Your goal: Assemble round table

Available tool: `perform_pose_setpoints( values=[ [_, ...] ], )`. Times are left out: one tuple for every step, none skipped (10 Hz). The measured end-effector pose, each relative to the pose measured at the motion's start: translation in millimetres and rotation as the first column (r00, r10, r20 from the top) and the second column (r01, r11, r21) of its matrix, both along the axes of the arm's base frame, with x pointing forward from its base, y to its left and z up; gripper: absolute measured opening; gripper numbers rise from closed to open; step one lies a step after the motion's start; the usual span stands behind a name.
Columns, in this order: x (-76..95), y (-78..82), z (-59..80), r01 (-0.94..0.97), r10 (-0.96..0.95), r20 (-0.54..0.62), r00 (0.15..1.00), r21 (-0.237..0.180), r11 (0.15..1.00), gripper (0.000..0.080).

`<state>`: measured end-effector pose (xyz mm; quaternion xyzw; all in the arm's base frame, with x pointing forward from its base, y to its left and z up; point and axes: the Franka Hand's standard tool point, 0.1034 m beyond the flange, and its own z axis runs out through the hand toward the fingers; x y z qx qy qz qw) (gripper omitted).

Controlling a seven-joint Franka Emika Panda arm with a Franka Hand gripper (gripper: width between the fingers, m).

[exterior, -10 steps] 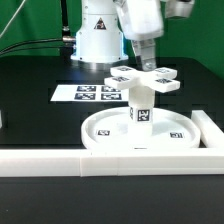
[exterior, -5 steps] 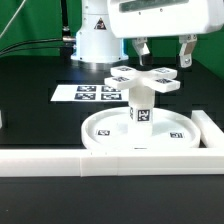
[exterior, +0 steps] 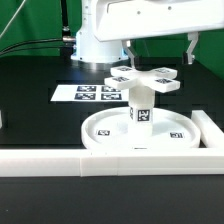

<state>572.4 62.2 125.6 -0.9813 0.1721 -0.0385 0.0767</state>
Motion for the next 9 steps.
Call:
perform_pose_setpoints(
  values=[
    [2.4,1.7,1.7,-0.120,0.120,-0.001,0.993,-0.014,0.993,0.0649],
    [5.0,3.8,2.4,-0.227,0.228,0.011,0.974,-0.029,0.973,0.0649],
    [5.3,4.6,2.0,-0.289,0.290,0.016,0.957,-0.038,0.956,0.0649],
    [5.2,3.2,1.8,-0.323,0.324,0.019,0.946,-0.043,0.945,0.0649],
    [5.3,2.6,1.8,-0.401,0.402,0.027,0.915,-0.054,0.915,0.0649],
    [5.3,2.2,1.8,-0.447,0.449,0.031,0.893,-0.061,0.893,0.0649],
    [5.8,1.5,1.9,-0.501,0.505,0.036,0.863,-0.073,0.862,0.0649],
    [7.5,-1.8,1.6,-0.642,0.649,0.042,0.760,-0.115,0.758,0.0649],
    [8.0,-4.9,-0.9,-0.714,0.722,0.033,0.691,-0.125,0.689,0.0649]
  ],
)
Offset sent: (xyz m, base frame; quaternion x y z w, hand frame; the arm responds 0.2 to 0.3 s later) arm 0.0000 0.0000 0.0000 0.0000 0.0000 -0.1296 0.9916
